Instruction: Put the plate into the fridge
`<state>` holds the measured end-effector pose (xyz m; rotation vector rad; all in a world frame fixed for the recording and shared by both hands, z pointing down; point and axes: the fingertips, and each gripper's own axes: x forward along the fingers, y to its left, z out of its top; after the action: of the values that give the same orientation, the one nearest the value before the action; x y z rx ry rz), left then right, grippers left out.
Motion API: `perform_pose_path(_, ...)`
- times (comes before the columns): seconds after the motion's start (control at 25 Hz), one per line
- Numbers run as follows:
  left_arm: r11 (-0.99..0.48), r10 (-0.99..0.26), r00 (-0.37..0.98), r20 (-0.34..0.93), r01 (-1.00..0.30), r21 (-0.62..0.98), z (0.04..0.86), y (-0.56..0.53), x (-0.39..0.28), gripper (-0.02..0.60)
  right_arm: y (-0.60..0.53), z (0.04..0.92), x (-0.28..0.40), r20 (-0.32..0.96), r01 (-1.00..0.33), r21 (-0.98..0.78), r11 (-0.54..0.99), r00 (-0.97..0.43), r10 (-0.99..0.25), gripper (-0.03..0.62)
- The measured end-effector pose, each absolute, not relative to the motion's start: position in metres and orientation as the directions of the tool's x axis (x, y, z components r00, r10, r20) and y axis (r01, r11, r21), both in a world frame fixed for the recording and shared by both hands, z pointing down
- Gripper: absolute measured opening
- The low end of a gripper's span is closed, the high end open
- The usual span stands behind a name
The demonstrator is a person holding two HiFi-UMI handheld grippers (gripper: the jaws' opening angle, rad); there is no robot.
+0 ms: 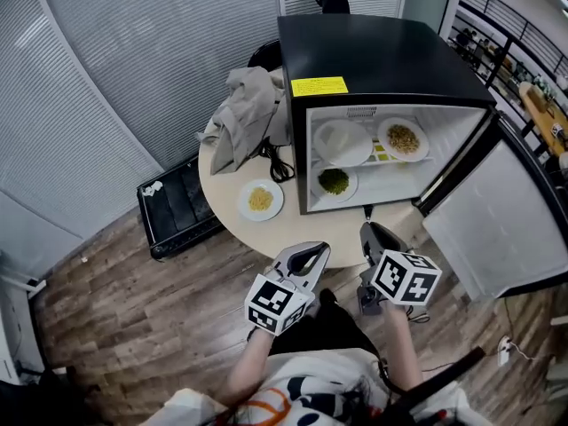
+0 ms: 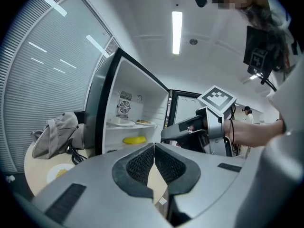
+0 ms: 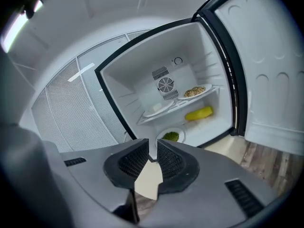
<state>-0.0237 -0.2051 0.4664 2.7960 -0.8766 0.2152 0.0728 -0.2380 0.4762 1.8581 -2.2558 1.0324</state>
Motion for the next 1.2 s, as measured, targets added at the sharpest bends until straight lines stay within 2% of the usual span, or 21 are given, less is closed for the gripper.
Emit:
perform_pose_path(0.56, -0.806, -0.517, 0.835, 0.186, -0.549, 0.224, 0.473, -0.173, -0.012, 0.014, -0.181, 0.501, 0.072, 0.514, -0.911, -0.411, 0.023, -0.253, -0.819, 0.048)
perform_pose_path(1.2, -0.762, -0.595, 0.777, 0.205, -0.627, 0.161, 0.455, -0.110, 0.025, 0.014, -0.119, 0.498, 0.099, 0.494, -0.888, -0.440, 0.132, -0.362, -0.791, 0.041)
